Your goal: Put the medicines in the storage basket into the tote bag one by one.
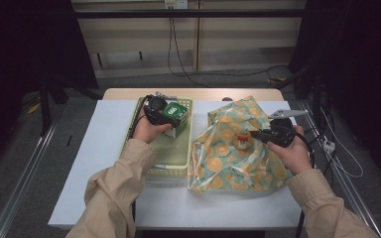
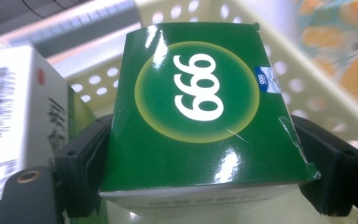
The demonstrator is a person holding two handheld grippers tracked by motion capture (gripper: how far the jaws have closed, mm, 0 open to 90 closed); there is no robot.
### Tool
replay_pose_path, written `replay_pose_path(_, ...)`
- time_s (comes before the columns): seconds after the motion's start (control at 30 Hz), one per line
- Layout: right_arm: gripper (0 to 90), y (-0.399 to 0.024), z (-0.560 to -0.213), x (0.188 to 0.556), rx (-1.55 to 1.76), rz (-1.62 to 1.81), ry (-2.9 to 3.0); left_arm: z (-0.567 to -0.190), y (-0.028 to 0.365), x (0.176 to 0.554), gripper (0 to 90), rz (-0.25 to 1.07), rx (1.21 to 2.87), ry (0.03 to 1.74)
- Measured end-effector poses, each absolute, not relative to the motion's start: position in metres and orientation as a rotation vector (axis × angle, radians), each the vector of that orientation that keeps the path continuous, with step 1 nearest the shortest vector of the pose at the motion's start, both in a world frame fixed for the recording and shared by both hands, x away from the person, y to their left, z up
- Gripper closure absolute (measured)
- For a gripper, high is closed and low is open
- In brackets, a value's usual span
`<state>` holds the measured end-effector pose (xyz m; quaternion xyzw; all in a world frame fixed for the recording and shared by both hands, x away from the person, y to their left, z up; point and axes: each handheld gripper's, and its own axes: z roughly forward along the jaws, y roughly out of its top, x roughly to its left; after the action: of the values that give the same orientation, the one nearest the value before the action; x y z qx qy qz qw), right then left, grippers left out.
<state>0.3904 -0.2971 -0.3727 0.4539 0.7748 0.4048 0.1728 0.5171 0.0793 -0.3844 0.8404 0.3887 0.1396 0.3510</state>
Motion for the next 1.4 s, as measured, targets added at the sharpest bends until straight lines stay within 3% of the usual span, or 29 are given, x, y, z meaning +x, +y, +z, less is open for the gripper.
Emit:
replay_pose_path(0.7, 90.0, -0.292, -0.373, 0.392, 1.291, 1.133, 2.193, -0.311, 0.091, 0.468, 16.3, 0.352, 2.145, 0.81)
replay_pose_path(1.4, 90.0, -0.285, -0.367, 0.39, 1.264, 1.146, 2.19, -0.315, 0.023, 0.422, 16.3, 0.169, 2.139, 0.556)
